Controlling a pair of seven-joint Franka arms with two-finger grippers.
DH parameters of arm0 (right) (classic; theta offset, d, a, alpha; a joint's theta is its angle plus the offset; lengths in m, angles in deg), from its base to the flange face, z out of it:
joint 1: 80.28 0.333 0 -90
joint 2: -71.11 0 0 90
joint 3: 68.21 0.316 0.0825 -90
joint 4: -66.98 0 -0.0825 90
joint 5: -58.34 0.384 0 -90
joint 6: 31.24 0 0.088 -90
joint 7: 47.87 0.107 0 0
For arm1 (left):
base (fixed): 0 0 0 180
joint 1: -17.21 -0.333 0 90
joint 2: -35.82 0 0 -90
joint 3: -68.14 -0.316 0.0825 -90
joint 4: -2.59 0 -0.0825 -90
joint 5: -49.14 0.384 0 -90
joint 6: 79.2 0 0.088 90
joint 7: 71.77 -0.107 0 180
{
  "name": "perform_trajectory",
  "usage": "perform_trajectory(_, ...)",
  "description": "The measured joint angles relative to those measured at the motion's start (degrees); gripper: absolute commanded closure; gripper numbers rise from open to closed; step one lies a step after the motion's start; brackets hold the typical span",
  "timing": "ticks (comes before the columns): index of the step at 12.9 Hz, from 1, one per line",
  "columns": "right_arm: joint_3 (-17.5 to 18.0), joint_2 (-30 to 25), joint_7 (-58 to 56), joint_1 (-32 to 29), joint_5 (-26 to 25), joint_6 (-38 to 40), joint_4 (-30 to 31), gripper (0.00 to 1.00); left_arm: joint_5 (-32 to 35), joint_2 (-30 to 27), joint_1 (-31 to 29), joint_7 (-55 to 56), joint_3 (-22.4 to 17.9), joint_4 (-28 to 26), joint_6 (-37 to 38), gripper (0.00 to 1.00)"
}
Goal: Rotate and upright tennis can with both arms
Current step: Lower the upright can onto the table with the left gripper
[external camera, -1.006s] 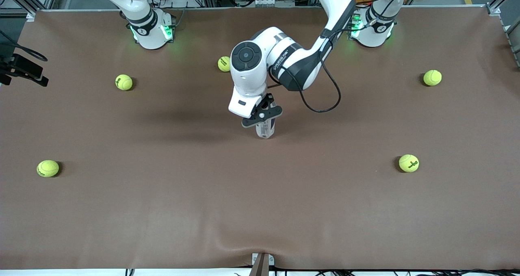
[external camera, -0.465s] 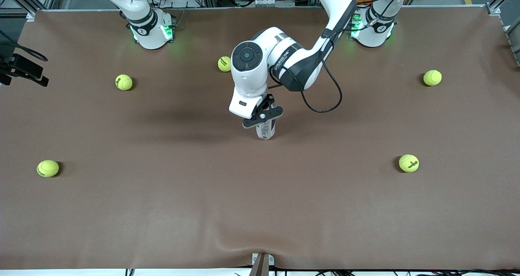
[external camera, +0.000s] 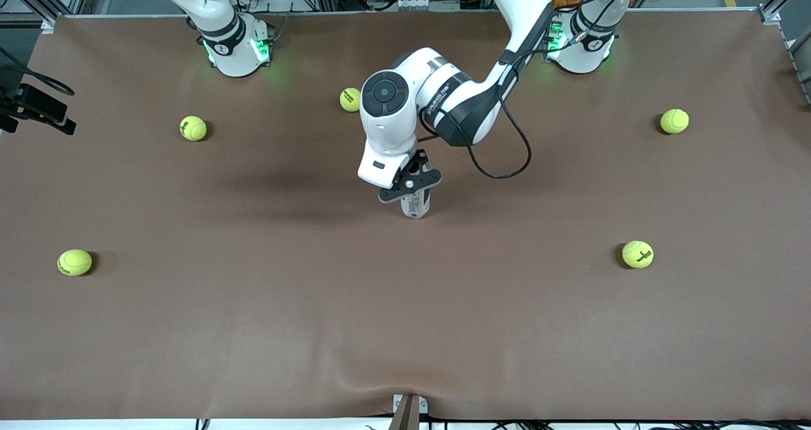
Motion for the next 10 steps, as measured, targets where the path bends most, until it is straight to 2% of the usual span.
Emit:
perform_trajectory(5, 0.0, 0.0, 0.0, 0.0, 0.0, 0.0, 0.0, 0.0, 0.0, 0.4, 0.0, 0.0, 0.0, 0.0, -0.3, 0.77)
perform_trajectory(10, 0.0, 0.0, 0.0, 0.0, 0.0, 0.0, 0.0, 0.0, 0.0, 0.5, 0.0, 0.0, 0.0, 0.2, -0.6, 0.58)
